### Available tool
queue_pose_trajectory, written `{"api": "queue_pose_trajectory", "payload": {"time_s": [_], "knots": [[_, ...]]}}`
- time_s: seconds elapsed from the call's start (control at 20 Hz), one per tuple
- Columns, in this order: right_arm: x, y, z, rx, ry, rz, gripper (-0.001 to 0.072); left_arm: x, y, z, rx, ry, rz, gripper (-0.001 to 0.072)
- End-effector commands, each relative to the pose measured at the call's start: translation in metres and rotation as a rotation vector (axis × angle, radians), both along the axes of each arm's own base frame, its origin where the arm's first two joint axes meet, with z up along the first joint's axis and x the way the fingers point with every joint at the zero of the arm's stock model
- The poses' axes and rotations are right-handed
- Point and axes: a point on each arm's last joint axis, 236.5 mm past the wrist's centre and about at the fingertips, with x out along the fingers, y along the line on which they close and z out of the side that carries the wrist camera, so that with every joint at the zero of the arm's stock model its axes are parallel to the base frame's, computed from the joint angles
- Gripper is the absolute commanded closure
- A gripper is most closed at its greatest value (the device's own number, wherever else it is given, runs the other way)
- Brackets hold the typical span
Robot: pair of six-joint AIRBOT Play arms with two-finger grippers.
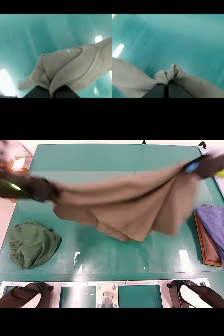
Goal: Fold the shirts.
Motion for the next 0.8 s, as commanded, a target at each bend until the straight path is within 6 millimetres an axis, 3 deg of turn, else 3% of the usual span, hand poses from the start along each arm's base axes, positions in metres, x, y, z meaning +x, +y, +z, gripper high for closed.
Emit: {"api": "queue_pose_trajectory", "payload": {"time_s": [0.0,0.05,0.1,0.2,0.25,0.35,0.5,0.6,0.7,0.75], "knots": [[0.014,0.025,-0.162,0.021,0.251,-0.037,0.0694,0.003,0.005,-0.121,0.012,0.118,0.062,0.0678],[0.015,0.026,-0.204,0.018,0.327,-0.062,0.0694,0.001,0.008,-0.149,0.016,0.129,0.085,0.0677],[0.014,0.027,-0.233,0.023,0.394,-0.079,0.0694,-0.001,0.011,-0.17,0.023,0.139,0.1,0.0678],[0.019,0.028,-0.26,0.056,0.476,-0.098,0.0693,-0.003,0.016,-0.198,0.057,0.19,0.105,0.0678],[0.026,0.025,-0.261,0.071,0.48,-0.111,0.0645,-0.001,0.016,-0.206,0.069,0.204,0.099,0.0678],[0.039,0.009,-0.238,0.095,0.456,-0.135,0.0444,0.01,0.016,-0.213,0.087,0.213,0.089,0.0678],[0.038,-0.032,-0.185,0.146,0.47,-0.179,0.0418,0.03,0.027,-0.214,0.093,0.23,0.118,0.0678],[0.019,-0.07,-0.174,0.119,0.492,-0.263,0.0419,0.037,0.036,-0.213,0.091,0.232,0.142,0.0678],[-0.016,-0.097,-0.189,0.075,0.556,-0.358,0.0418,0.035,0.04,-0.214,0.099,0.241,0.141,0.0678],[-0.036,-0.098,-0.202,0.083,0.592,-0.378,0.0407,0.032,0.04,-0.216,0.102,0.253,0.137,0.0678]]}}
